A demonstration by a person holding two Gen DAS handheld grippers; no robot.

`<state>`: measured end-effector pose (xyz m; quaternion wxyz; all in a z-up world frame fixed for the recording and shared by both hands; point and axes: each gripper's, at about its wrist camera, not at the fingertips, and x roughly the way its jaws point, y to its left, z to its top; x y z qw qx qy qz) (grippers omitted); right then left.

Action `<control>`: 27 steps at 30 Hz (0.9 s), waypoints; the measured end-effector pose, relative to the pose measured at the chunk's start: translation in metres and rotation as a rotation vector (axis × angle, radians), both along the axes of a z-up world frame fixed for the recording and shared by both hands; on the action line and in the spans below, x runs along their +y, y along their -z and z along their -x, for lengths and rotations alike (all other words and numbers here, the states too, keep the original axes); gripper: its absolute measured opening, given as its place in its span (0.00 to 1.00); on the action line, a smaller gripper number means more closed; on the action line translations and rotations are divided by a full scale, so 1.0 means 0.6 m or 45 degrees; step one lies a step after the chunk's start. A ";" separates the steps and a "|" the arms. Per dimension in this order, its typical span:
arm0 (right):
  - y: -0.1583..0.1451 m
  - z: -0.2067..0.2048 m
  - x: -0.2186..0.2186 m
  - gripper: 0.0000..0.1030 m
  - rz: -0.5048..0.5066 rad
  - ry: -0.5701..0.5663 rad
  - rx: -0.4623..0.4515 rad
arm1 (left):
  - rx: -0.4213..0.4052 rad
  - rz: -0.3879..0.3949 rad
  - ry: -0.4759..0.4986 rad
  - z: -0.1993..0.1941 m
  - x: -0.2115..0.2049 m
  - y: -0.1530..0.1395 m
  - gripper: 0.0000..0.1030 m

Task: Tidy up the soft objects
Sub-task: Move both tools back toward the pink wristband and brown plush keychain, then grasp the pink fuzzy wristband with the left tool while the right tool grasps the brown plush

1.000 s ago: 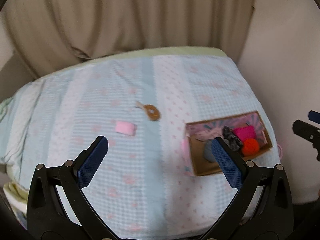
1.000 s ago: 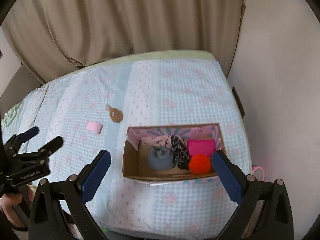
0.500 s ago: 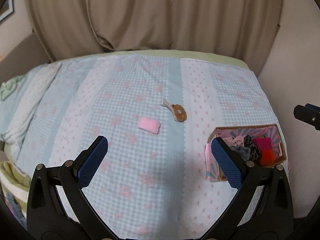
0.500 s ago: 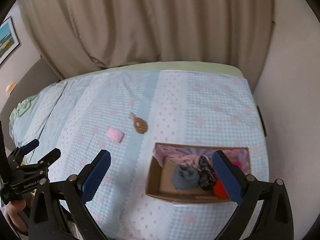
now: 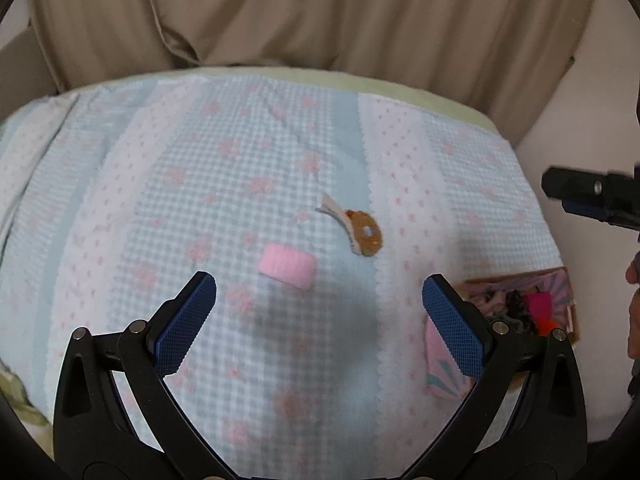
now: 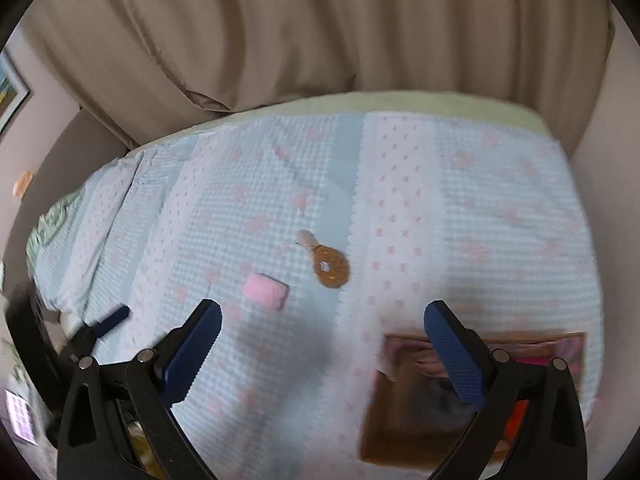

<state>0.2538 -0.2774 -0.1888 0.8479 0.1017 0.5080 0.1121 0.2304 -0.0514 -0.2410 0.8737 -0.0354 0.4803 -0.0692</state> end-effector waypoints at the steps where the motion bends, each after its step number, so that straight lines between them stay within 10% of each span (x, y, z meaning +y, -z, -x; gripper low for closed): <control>1: 0.015 -0.021 0.006 0.98 -0.021 0.004 0.026 | 0.013 0.006 -0.001 -0.013 0.004 0.012 1.00; 23: 0.373 -0.267 0.109 0.79 -0.029 -0.073 0.532 | 0.343 -0.025 0.035 -0.189 0.021 0.342 0.94; 27: 0.419 -0.288 0.123 0.69 -0.014 -0.115 0.586 | 0.381 -0.036 0.057 -0.196 0.008 0.372 0.79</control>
